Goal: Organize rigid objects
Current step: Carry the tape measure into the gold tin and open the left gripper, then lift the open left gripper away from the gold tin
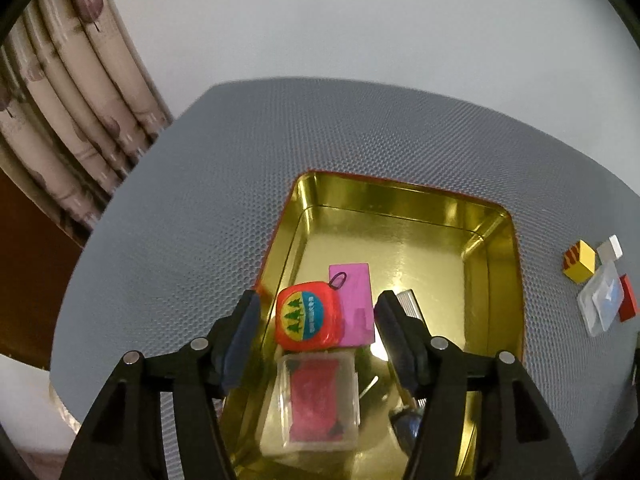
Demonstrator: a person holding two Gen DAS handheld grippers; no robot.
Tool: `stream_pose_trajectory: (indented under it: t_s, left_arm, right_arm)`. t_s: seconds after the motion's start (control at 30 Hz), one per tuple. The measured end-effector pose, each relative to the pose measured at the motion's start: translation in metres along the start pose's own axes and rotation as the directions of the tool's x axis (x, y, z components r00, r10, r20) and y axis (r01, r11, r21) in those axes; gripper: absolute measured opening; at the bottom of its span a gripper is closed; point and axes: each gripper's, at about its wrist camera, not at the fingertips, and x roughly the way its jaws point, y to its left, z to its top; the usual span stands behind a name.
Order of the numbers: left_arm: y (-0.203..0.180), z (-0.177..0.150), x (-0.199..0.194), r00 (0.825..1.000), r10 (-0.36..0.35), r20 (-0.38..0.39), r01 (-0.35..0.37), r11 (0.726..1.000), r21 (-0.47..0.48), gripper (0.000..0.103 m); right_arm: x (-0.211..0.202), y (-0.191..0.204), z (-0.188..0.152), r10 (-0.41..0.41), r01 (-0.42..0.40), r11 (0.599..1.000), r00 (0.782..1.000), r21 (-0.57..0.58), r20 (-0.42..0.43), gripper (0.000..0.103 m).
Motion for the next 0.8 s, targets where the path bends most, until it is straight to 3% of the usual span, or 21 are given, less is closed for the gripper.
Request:
stream_pose_trajectory:
  t_s: [0.27, 0.43, 0.8]
  left_arm:
    - [0.005, -0.033, -0.036, 0.993, 0.053, 0.101, -0.055, 0.998, 0.017, 0.059]
    - [0.008, -0.058, -0.061, 0.981, 0.099, 0.17, -0.103, 0.995, 0.014, 0.062]
    - [0.027, -0.083, -0.071, 0.97, 0.132, 0.203, -0.124, 0.991, -0.052, 0.064]
  right_arm:
    - [0.005, 0.0, -0.003, -0.01, 0.01, 1.0, 1.0, -0.007, 0.0, 0.022]
    - [0.006, -0.004, -0.002, -0.015, 0.015, 1.0, 1.0, -0.011, 0.0, 0.022]
    - [0.01, -0.017, -0.001, 0.0, 0.0, 1.0, 1.0, 0.003, 0.0, 0.02]
